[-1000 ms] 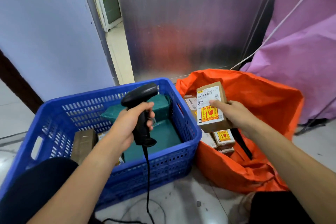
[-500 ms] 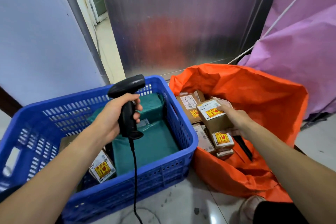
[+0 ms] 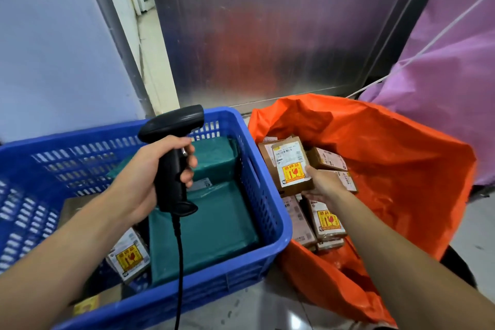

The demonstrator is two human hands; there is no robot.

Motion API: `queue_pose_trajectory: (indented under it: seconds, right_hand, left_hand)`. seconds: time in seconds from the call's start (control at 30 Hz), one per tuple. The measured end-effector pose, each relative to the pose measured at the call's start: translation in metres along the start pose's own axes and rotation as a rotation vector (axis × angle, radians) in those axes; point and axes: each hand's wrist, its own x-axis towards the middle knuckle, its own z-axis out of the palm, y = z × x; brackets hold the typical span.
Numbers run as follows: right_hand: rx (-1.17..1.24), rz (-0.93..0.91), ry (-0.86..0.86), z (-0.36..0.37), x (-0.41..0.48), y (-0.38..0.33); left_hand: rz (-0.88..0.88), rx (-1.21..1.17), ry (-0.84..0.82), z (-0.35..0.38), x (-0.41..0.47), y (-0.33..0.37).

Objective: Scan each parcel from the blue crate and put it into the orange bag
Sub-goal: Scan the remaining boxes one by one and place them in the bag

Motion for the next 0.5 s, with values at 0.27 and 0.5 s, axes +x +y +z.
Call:
queue_pose_trajectory:
  seconds: [0.27, 0.5]
  right_hand:
    - [-0.059, 0.045, 0.016, 0.023, 0.005, 0.013]
    - [-0.102, -0.024, -0.016, 0.018, -0.006, 0.004]
  left_hand:
    - [0.060, 0.015, 0.042, -0.008, -0.007, 0.004]
    - [0.094, 0.029, 0.021, -0.015, -0.012, 0.010]
